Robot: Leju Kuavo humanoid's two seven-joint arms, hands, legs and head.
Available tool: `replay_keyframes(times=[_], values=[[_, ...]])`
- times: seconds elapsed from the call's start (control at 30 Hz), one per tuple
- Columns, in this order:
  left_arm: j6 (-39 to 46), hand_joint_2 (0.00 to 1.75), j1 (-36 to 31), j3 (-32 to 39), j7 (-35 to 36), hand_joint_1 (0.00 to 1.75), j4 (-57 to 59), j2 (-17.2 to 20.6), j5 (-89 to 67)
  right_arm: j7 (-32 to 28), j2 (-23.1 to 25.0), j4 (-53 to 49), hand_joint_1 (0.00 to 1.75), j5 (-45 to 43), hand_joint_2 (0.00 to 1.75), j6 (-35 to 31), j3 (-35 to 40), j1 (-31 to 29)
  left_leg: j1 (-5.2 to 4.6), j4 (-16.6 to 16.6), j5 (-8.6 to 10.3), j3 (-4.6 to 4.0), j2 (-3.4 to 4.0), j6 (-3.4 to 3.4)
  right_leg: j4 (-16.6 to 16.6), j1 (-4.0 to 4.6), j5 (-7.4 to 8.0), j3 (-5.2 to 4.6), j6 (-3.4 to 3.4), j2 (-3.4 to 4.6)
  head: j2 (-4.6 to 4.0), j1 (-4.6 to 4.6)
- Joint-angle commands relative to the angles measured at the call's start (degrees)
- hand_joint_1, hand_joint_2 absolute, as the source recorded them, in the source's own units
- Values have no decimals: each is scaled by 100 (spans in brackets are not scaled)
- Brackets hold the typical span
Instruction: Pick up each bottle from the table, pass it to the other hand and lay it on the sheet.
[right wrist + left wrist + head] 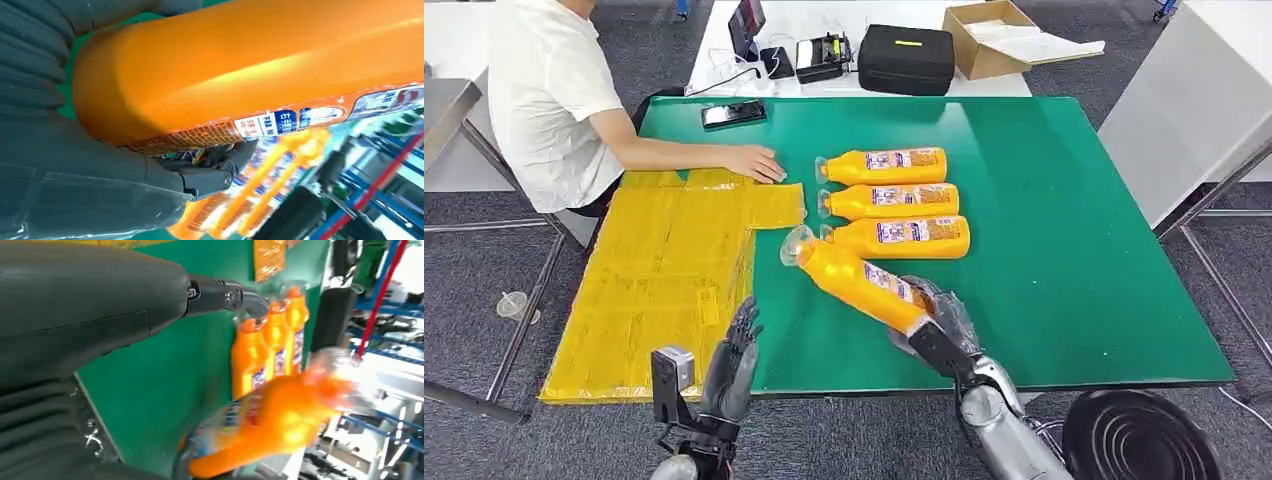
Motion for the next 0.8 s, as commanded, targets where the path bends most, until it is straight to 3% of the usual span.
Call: replay_keyframes(times=[0.03, 0.27, 0.33, 0.53, 0.57, 0.8], values=[[406, 175, -385, -177, -17, 0, 782, 11, -53, -2, 552, -463, 150, -223, 175, 228, 275, -128, 5, 3, -13, 20, 16, -2, 0, 9, -9, 18, -25, 6, 0, 2], [315, 175, -442, -216, -11, 0, 802, -29, 43, 1, 604, -514, 150, -348, 175, 288, 540, -191, 4, 0, -14, 18, 12, -1, -3, 10, -11, 15, -25, 1, 0, 0], [195, 175, -509, -205, -31, 0, 801, -65, 233, -6, 669, -386, 159, -388, 175, 281, 793, -322, -1, -2, -5, 2, 8, 1, -1, 3, -4, -3, -13, 1, 0, 0], [89, 175, -799, -19, -144, 0, 563, -148, 828, -5, 853, 79, 155, -243, 175, 228, 1630, -544, 8, 5, -11, 3, 20, -2, 2, 13, -5, 2, -24, 10, 0, 0], [42, 175, -790, -1, -150, 0, 447, -144, 947, -9, 848, 163, 148, -300, 175, 190, 1693, -542, 6, 2, -5, -6, 13, -2, -1, 9, -1, -8, -16, 6, 0, 0], [-230, 175, -621, 23, -43, 0, 37, -66, 1402, -34, 816, 412, 145, -377, 175, 77, 1765, -500, 6, -1, -14, 13, 14, 1, -5, 11, -9, 13, -21, 4, 0, 0]])
